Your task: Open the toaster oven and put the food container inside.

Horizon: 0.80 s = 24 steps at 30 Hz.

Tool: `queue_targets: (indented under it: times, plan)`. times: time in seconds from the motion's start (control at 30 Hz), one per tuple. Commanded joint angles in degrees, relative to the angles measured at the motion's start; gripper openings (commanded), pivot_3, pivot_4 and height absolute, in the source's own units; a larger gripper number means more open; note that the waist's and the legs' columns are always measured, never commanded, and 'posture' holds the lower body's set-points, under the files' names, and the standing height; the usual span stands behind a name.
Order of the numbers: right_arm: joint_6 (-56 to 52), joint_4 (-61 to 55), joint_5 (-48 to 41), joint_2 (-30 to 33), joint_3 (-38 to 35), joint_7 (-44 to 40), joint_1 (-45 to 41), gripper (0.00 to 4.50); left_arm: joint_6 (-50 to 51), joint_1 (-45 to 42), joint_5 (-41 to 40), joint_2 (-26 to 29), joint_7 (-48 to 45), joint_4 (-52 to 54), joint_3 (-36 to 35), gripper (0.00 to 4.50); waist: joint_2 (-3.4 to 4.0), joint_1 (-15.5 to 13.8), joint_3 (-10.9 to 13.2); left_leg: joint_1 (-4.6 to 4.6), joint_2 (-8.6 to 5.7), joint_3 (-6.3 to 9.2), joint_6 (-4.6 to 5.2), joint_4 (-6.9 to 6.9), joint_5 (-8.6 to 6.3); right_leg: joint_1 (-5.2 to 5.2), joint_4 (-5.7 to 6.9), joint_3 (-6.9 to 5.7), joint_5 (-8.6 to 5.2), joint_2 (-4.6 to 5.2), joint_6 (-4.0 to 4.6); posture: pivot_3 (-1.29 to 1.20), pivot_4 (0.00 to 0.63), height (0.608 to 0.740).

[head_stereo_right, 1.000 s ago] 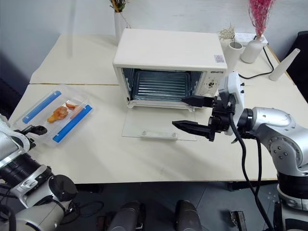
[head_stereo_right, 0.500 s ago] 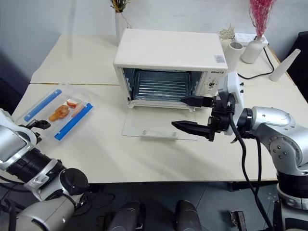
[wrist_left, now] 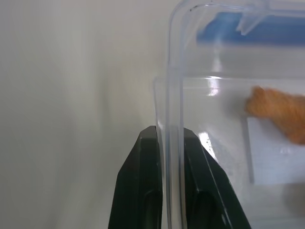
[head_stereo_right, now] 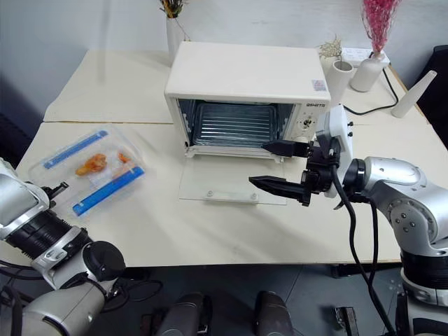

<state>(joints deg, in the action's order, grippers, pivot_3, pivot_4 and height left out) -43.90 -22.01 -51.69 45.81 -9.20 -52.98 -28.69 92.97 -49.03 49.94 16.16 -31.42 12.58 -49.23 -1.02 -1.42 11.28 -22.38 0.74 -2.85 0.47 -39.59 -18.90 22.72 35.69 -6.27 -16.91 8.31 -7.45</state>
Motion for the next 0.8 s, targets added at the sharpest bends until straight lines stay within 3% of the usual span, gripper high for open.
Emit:
queue_targets:
  times: [0.03, 0.13, 0.37, 0.67, 0.8]
  plan:
    - [0.14, -1.5, -1.06, 0.23, -1.48, -0.1, 0.04, 4.5, -0.47, 0.2, -1.38, 2.68, -0.74, -0.81, 0.45, 0.08, 0.0, 0.01, 0.0, 0.0, 0.0, 0.0, 0.0, 0.0, 0.0, 0.0, 0.0, 0.0, 0.0, 0.0, 0.0, 0.0, 0.15, 0.74]
    - [0.02, -1.27, -1.08, 0.83, -1.66, -0.54, -0.34, 4.5, -0.47, 2.63, -6.11, 6.91, -2.6, -3.99, 3.42, 0.08, 0.0, 0.04, 0.0, 0.01, 0.01, 0.01, 0.0, 0.0, 0.0, 0.01, 0.01, 0.01, 0.0, 0.0, 0.0, 0.0, 0.15, 0.74]
    - [0.05, -0.41, -0.57, 2.26, -2.23, -1.13, -0.55, 4.5, -0.47, 4.39, -26.13, 21.76, -8.84, -12.25, 14.07, 0.08, -0.01, 0.08, 0.01, 0.01, 0.07, 0.01, -0.02, 0.04, 0.0, 0.09, 0.04, 0.06, 0.0, 0.01, 0.01, 0.0, 0.15, 0.74]
    - [-1.01, -2.05, -1.34, 5.29, -7.21, -0.05, 5.23, 4.5, -0.47, 4.81, -47.57, 32.66, -16.24, -12.63, 23.98, 0.08, -0.03, 0.09, 0.02, -0.03, -0.04, 0.01, 0.02, 0.08, -0.01, 0.09, 0.02, 0.04, 0.0, 0.07, 0.01, 0.0, 0.15, 0.74]
    - [-1.69, -3.93, -2.2, 5.8, -10.13, 1.36, 8.83, 4.5, -0.47, 6.16, -58.95, 35.04, -17.71, -9.57, 27.67, 0.08, -0.03, 0.21, 0.02, 0.02, 0.0, -0.08, 0.01, 0.12, -0.01, 0.09, -0.02, 0.08, -0.01, 0.02, 0.01, 0.0, 0.15, 0.74]
